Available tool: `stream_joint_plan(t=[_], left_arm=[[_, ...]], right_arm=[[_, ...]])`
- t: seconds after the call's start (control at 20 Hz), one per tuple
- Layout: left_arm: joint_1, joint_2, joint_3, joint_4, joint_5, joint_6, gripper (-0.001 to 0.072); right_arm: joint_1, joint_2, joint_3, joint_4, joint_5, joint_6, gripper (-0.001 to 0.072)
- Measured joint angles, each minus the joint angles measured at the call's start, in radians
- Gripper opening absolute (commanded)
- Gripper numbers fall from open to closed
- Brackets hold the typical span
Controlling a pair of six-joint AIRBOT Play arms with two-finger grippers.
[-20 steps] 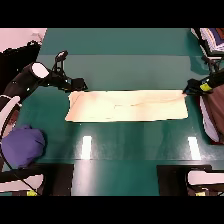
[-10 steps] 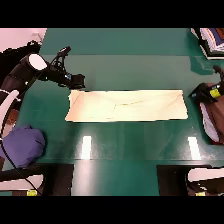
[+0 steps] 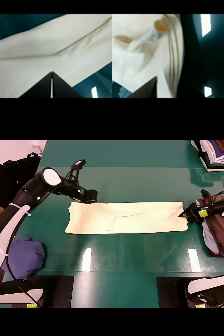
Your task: Fold the shirts.
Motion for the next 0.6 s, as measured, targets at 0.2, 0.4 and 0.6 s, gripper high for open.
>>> stream_joint_plan(t=[0.2,0.4,0.6], left_arm=[[-0.048,-0.066,0.023,-0.046,0.040,-0.004,0.0023],[-0.108,-0.206,0.120,-0.095,0.058,-0.006,0.0023],[-0.180,-0.364,0.238,-0.134,0.059,-0.008,0.0023]], right_arm=[[0.024,0.029,0.045,0.048,0.010,-0.024,0.0018],[0.070,0.136,0.133,0.165,0.081,-0.027,0.0018],[0.192,0.240,0.256,0.212,0.112,0.017,0.0018]])
